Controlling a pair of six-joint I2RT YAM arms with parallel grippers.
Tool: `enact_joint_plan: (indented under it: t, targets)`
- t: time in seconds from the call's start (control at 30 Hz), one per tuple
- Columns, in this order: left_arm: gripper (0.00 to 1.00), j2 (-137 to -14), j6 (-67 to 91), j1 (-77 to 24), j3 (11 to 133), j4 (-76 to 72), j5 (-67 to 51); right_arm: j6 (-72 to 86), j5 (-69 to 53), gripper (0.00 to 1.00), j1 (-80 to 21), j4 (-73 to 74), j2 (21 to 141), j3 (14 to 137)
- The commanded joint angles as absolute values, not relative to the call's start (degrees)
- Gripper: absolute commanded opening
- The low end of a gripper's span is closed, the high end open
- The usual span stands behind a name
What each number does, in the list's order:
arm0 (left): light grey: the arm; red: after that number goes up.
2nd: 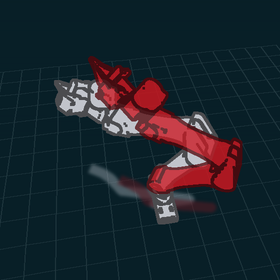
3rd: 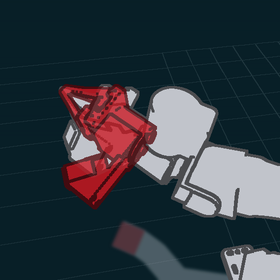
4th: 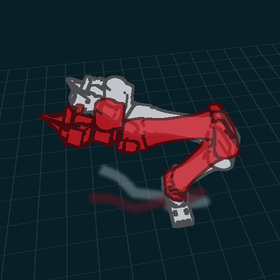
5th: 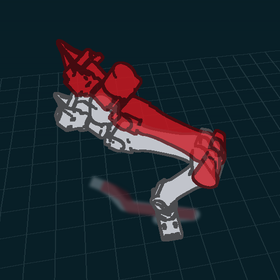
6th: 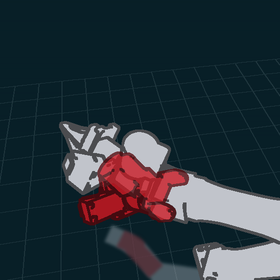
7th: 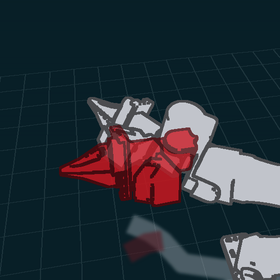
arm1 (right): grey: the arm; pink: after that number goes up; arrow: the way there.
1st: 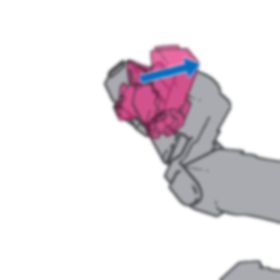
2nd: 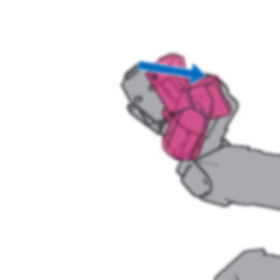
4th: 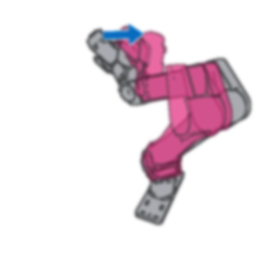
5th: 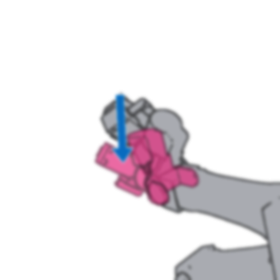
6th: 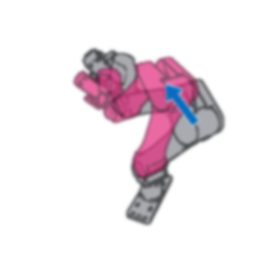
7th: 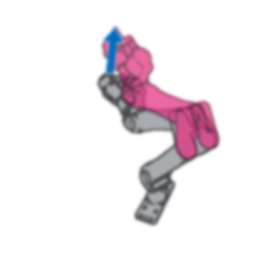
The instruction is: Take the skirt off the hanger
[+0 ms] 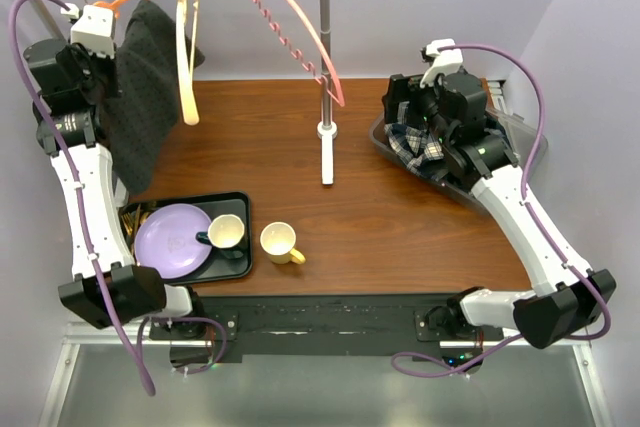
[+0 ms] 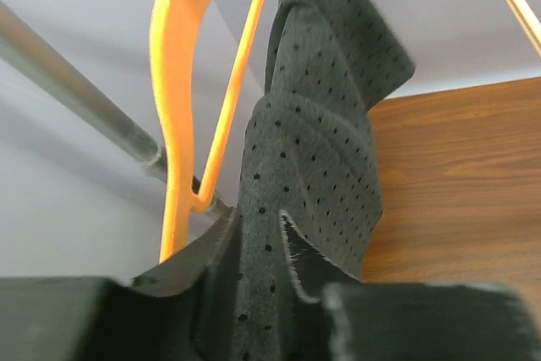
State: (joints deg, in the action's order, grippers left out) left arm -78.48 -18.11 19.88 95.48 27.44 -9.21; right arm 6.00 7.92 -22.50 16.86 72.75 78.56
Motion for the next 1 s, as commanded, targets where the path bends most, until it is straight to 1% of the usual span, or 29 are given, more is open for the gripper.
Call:
enact_joint_plan:
  t: [0.0,0.07,0.13,0.17,0.2,0.27,0.43,0.63,0.67,0.73,0.77,0.83,0.87,0.97]
  targets:
    - [0.21,-80.2,-16.8,20.3,97.1,25.3,-11.2,5.5,7.6,0.99,-23.3,14.2,73.1,78.8]
    - [0.2,-80.2,-16.1,20.2,97.6,25.3,-11.9,5.4,7.6,0.99,-23.5,14.2,73.7,79.1]
    - [0.17,-80.2,-15.6,20.2,98.0,25.2,-12.7,5.1,8.3,0.99,-23.7,14.3,73.7,79.0]
    - [0.13,-80.3,-15.4,20.3,98.3,25.2,-12.7,5.0,8.4,0.99,-23.7,14.4,73.8,78.9]
    - [0.06,-80.4,-15.1,20.3,99.0,25.3,-12.8,4.5,9.1,0.99,-24.1,14.4,74.0,78.9]
    - [0.0,-81.0,-14.4,20.3,99.9,26.3,-13.2,4.1,9.9,0.99,-24.3,14.6,74.4,78.9]
    - [0.0,-80.9,-12.0,20.2,103.2,27.8,-14.7,3.5,10.7,0.99,-25.1,14.9,75.3,79.6]
    - [0.0,-78.8,-10.3,20.3,105.6,27.8,-11.5,3.1,11.0,0.99,-26.3,15.7,75.4,80.2]
    - [0.15,-78.7,-10.1,20.3,106.3,28.6,-10.6,3.0,11.2,0.99,-26.6,15.9,75.4,80.2]
    - [0.35,-79.2,-10.2,20.2,109.1,29.9,-6.2,2.5,11.5,0.99,-27.1,16.0,75.8,80.5]
    - [0.47,-79.6,-10.5,20.3,110.3,31.8,-4.8,2.5,11.5,0.99,-27.4,16.1,76.2,80.7]
    - [0.54,-81.4,-11.5,20.3,113.8,34.1,-0.8,2.4,11.4,0.99,-27.6,16.1,76.9,81.3]
    - [0.59,-81.8,-11.9,20.3,114.8,35.8,-0.2,2.4,11.3,0.99,-27.8,16.3,77.8,81.6]
    - [0.65,-83.7,-14.8,20.3,116.5,37.5,3.6,1.8,11.3,0.99,-27.9,17.2,79.4,83.8]
